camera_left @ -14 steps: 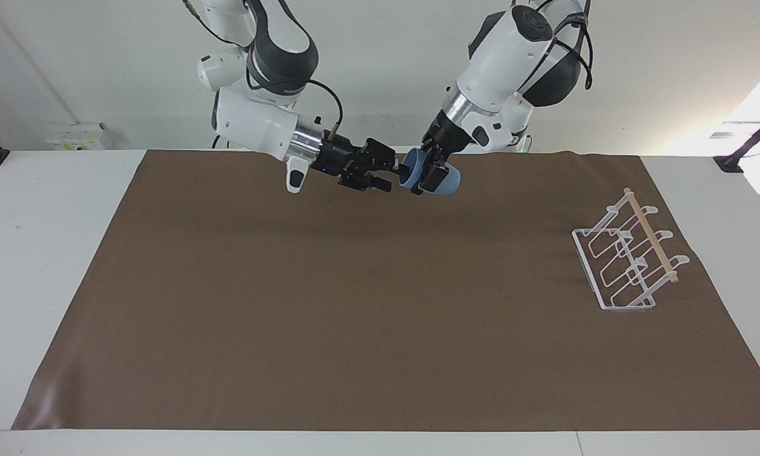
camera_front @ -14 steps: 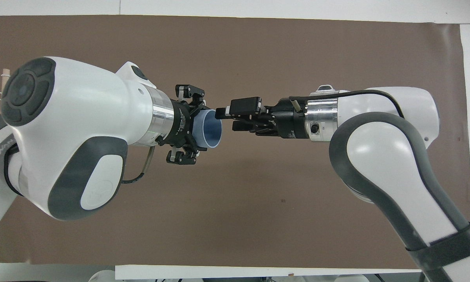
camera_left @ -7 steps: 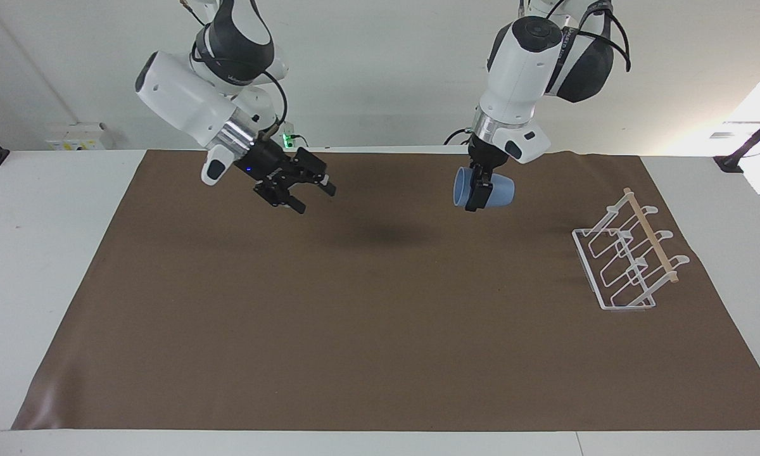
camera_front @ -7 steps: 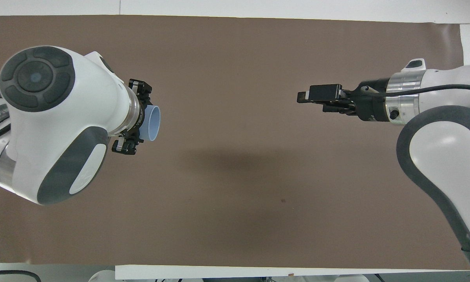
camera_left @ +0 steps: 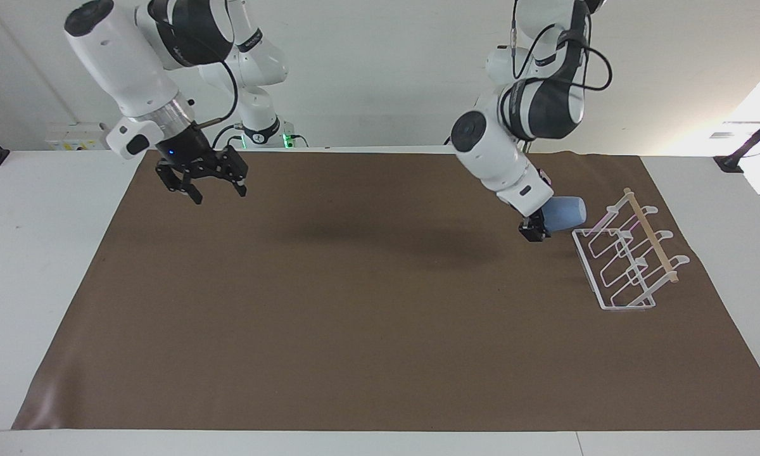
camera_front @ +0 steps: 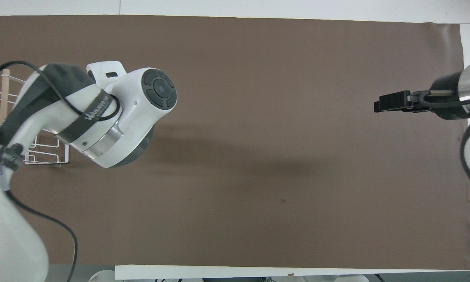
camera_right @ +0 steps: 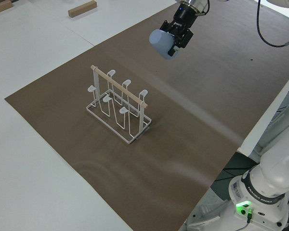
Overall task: Hang cup on cup holder
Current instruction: 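Move the cup with the left gripper onto a rack peg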
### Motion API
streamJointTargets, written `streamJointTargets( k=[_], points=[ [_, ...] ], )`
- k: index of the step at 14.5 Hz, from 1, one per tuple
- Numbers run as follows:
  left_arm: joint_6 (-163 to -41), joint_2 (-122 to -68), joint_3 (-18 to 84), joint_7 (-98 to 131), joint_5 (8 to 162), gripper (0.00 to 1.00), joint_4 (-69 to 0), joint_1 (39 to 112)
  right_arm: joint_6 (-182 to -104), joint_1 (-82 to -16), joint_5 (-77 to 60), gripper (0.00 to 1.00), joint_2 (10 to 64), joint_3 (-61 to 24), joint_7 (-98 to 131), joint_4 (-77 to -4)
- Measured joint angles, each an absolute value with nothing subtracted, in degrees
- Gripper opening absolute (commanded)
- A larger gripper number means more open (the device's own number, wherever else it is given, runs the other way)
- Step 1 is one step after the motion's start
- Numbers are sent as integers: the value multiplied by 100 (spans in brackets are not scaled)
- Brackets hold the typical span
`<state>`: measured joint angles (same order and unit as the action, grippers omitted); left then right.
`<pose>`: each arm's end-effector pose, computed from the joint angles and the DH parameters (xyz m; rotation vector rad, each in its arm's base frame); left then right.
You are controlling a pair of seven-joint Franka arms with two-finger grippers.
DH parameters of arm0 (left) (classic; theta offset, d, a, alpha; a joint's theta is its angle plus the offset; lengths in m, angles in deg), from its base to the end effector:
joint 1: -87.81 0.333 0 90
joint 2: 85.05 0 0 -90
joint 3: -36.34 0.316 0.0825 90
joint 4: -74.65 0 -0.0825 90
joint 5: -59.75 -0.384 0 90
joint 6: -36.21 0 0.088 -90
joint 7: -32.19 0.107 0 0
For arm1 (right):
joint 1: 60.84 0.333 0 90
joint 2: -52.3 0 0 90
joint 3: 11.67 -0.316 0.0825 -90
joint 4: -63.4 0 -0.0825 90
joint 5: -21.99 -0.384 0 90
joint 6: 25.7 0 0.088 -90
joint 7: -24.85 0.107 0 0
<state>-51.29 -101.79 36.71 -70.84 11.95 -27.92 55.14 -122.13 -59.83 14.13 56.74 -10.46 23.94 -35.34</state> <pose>0.5352 -0.2416 0.3903 -1.9671 -1.1026 -0.6891 0.5389 0.0109 0.6052 -3.0032 0.0006 -0.0578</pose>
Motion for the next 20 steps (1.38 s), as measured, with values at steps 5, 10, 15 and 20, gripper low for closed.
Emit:
streamJointTargets(
  k=[5,10,15,20],
  points=[
    [-4806,-11008,3890,-7660,-547,0,-2580,5738,-10924,-6157,1837,99,5553,-1040,2397,-2328],
    [-4803,-10968,3952,-7697,-1398,0,-2456,6240,-10861,-6190,2306,99,5693,-1051,2327,-2543],
    [-4832,-10973,3950,-8005,-1444,0,-2638,6352,-10605,-6194,2471,99,5767,-1076,2150,-2839],
    [-4881,-10982,3947,-8377,-1558,0,-2963,6432,-10014,-6215,2472,99,5633,-1053,2095,-2688]
  ],
)
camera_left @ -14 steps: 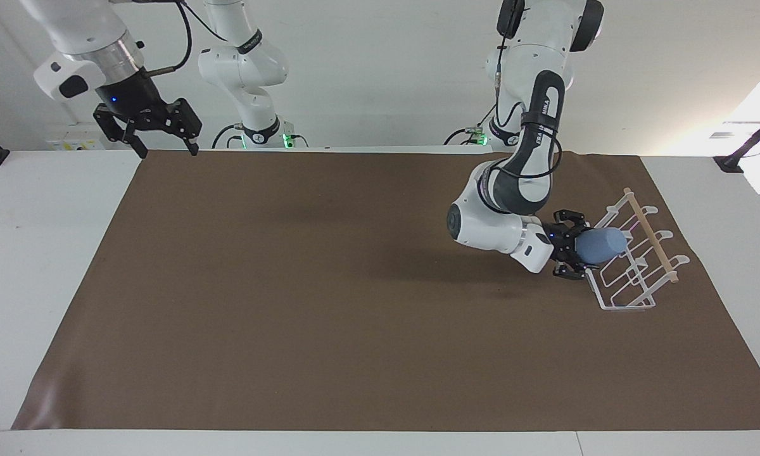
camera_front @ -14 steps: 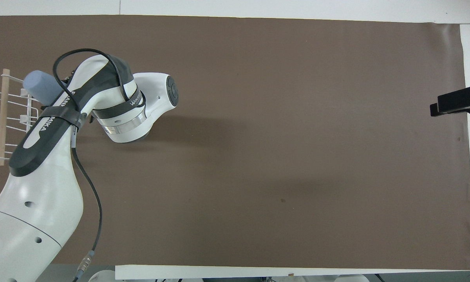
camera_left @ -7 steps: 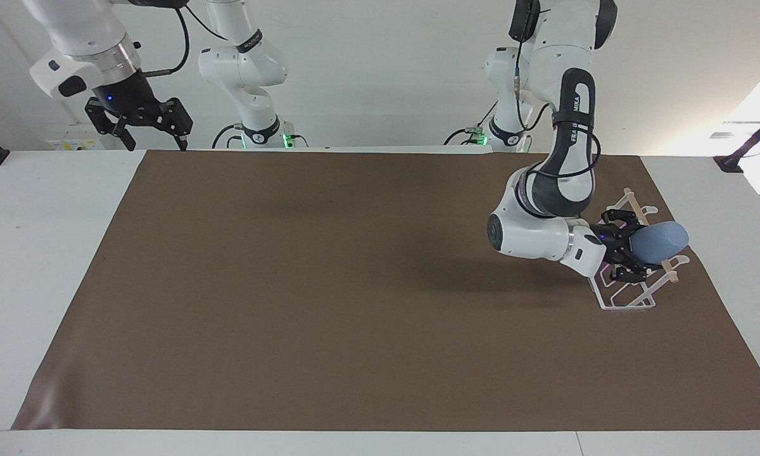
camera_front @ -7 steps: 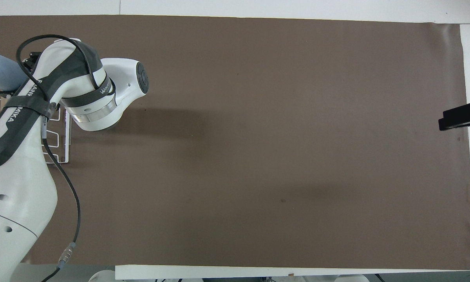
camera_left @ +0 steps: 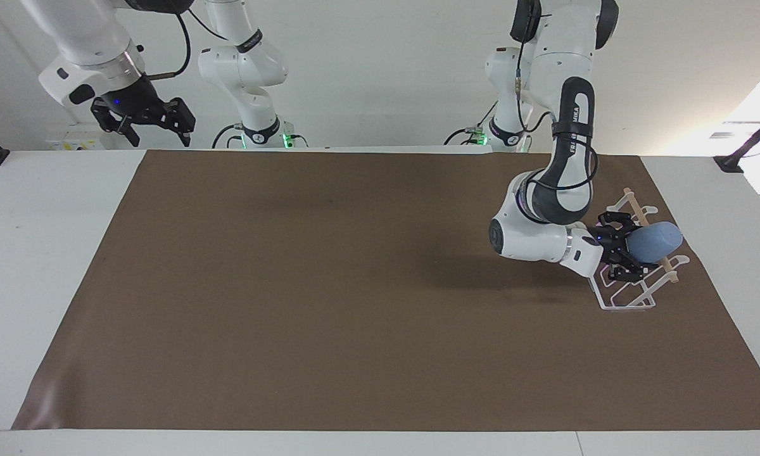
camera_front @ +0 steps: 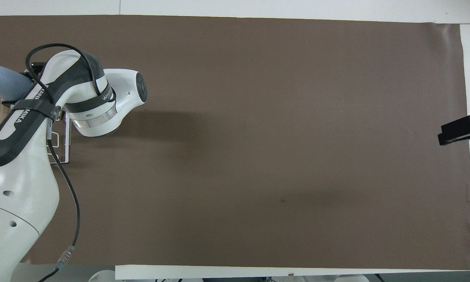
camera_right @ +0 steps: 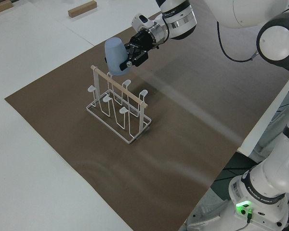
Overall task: Hang cup on cup holder
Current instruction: 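Move the cup with the left gripper onto a rack peg, then release the cup on the rack and withdraw the left gripper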
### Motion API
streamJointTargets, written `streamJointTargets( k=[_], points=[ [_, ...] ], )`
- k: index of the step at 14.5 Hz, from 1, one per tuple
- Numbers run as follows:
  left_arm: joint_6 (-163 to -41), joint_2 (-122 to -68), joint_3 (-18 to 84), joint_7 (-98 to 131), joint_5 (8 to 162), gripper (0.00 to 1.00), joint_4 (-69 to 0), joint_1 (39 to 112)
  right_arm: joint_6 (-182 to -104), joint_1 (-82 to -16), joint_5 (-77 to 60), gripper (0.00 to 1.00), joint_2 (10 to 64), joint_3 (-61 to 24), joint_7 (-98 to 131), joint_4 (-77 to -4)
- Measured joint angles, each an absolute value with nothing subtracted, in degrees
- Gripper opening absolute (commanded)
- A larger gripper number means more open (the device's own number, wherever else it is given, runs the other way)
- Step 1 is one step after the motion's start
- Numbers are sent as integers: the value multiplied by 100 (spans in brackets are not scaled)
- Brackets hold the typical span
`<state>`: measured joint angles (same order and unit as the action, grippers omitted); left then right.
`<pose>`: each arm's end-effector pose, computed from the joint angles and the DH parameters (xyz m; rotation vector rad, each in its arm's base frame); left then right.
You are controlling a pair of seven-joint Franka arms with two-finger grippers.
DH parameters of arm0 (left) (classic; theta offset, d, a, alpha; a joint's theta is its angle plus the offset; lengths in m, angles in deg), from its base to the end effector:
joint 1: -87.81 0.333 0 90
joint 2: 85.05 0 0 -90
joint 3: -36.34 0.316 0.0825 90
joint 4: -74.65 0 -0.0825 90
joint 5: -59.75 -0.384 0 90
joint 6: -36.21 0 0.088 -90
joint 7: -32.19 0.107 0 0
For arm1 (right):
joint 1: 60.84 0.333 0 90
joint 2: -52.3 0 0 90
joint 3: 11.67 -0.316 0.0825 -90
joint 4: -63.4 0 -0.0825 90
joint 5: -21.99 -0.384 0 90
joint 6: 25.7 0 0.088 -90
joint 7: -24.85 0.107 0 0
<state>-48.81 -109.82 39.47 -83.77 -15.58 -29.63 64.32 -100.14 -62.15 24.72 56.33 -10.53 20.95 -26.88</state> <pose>0.6005 -0.1083 0.3385 -1.5005 -1.0157 -1.0664 0.5014 -0.0279 0.6388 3.0905 0.0270 -0.3231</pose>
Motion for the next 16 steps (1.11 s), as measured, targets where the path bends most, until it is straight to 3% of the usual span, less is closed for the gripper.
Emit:
streamJointTargets(
  k=[2,3,4,5,6,16],
  points=[
    [-4912,-11012,3946,-8464,-1617,2,-3035,6483,-9892,-6215,2444,99,5519,-1056,2062,-2638],
    [-4960,-11032,3947,-8501,-1629,13,-3053,6503,-9877,-6215,2430,99,5479,-1057,2062,-2612],
    [-5013,-11058,3948,-8538,-1635,42,-3060,6515,-9813,-6232,2422,99,5443,-1056,2062,-2557],
    [-5075,-11080,3948,-8565,-1636,78,-3060,6518,-9749,-6298,2391,99,5426,-1057,2035,-2523],
    [-5132,-11091,3946,-8573,-1637,100,-3060,6518,-9735,-6393,2336,99,5420,-1055,1951,-2517],
    [-5323,-10792,3860,-8212,-781,100,-2519,6469,-9778,-6506,2279,99,5438,-1090,1779,-2564]
  ],
)
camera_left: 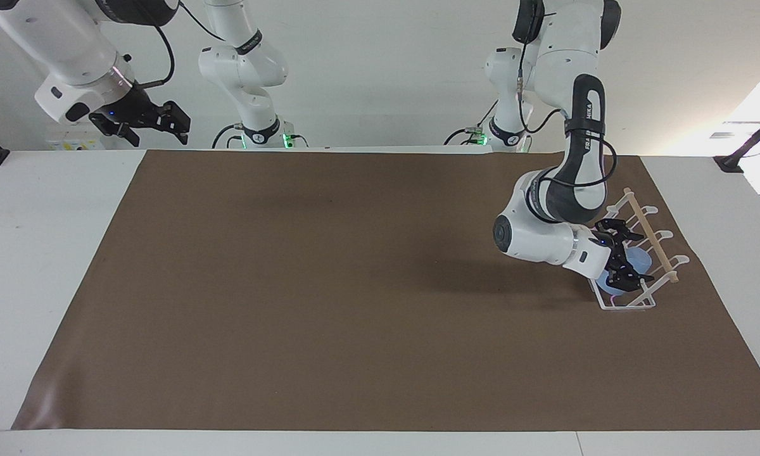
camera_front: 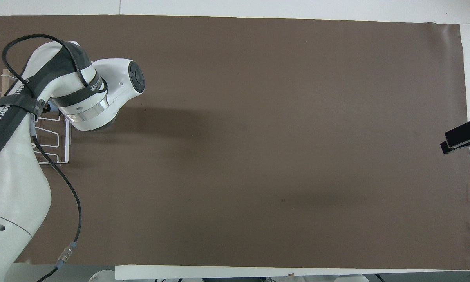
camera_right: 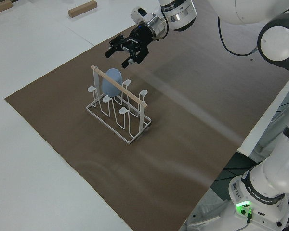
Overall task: Hang cup on cup holder
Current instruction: 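Release the cup on the rack and withdraw the left gripper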
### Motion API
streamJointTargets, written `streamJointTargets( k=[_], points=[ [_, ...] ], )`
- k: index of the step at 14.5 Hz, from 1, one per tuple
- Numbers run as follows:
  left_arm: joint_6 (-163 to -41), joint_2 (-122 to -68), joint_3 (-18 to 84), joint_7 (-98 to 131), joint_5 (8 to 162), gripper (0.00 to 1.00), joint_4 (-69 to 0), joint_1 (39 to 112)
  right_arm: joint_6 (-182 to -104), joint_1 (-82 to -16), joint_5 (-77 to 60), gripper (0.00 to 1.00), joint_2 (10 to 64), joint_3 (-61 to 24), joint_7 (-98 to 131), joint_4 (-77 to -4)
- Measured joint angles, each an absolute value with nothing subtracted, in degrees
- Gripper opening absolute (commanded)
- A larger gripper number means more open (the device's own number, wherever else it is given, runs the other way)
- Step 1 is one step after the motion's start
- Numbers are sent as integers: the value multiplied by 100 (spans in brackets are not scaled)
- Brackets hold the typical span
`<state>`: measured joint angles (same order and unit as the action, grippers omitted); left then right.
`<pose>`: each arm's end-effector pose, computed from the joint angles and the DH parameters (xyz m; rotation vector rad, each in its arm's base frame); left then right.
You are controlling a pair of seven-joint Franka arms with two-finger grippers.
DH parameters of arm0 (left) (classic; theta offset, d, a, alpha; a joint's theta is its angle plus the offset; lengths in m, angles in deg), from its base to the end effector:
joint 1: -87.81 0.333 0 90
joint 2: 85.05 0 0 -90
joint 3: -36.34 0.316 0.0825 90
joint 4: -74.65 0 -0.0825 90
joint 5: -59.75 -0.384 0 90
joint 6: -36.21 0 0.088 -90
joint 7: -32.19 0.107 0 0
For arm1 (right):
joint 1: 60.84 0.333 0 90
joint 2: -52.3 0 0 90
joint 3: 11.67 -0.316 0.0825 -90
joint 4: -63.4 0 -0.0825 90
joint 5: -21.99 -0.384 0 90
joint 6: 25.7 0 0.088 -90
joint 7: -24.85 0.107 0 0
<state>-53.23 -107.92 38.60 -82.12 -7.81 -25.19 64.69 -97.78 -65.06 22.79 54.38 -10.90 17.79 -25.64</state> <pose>0.6118 -0.1292 0.3741 -1.6359 -1.1786 -1.0224 0.5055 -0.0461 0.6285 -3.1008 -0.0522 0.4049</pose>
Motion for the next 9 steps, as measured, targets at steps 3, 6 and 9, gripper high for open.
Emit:
streamJointTargets(
  k=[3,6,9],
  points=[
    [-5323,-10093,3873,-7094,160,100,-2449,6503,-9783,-6501,2279,99,5465,-1146,1773,-2567],
    [-5427,-9277,3894,-5614,1144,100,-2450,6806,-9783,-6502,2279,99,5471,-1150,1773,-2571],
    [-5645,-8851,3911,-4234,2062,100,-2450,7270,-9783,-6503,2279,99,5471,-1149,1773,-2584]
  ],
)
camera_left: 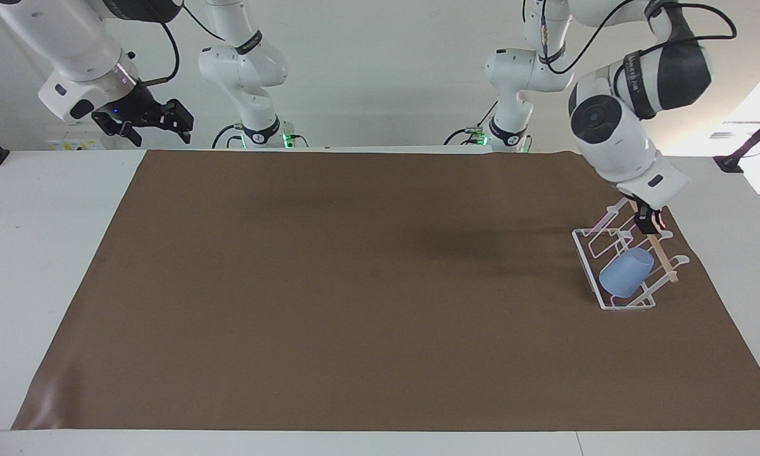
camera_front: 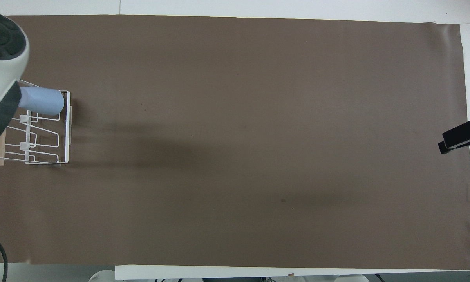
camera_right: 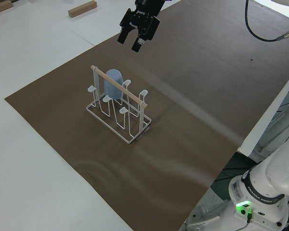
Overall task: Hang cup on cup holder
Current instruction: 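Release the cup on the rack and withdraw the left gripper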
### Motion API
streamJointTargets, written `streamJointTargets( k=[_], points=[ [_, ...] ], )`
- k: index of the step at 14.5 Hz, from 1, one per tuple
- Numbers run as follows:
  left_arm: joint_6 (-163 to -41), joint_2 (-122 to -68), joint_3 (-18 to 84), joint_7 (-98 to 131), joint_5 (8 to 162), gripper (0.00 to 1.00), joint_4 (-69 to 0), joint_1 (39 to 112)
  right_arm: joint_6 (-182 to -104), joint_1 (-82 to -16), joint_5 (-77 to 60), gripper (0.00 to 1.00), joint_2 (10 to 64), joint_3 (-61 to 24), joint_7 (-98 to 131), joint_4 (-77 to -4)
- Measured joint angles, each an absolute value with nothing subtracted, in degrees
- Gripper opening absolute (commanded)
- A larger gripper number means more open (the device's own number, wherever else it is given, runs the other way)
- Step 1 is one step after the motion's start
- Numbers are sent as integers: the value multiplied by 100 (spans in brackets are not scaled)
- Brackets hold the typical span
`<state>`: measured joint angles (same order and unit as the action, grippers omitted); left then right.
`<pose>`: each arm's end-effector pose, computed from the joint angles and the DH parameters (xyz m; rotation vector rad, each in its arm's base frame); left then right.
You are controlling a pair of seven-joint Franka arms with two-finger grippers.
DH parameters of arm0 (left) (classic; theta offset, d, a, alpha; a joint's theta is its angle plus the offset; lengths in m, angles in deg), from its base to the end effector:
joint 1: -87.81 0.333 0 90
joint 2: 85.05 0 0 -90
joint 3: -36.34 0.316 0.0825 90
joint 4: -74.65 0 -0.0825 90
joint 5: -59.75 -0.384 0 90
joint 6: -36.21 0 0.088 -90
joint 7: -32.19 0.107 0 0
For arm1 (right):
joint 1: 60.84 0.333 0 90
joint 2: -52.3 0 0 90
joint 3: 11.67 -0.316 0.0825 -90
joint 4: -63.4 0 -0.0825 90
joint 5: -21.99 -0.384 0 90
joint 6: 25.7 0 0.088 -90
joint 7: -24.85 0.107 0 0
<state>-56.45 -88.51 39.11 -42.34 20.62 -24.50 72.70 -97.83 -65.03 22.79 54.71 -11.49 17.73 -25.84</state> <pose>0.5680 -0.0585 0.5423 -2.1955 -1.1864 -0.4511 0.5043 -0.0404 0.6300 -3.1030 -0.0705 0.4005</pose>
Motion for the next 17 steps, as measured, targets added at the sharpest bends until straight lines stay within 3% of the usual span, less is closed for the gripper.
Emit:
streamJointTargets(
  k=[14,17],
  points=[
    [-5251,-8578,3947,1689,5221,100,-1683,7500,-9784,-6503,2279,99,5472,-1149,1773,-2590],
    [-5149,-8578,4021,2636,5629,100,-1674,7889,-9796,-6509,2279,99,5472,-1147,1773,-2592]
  ],
)
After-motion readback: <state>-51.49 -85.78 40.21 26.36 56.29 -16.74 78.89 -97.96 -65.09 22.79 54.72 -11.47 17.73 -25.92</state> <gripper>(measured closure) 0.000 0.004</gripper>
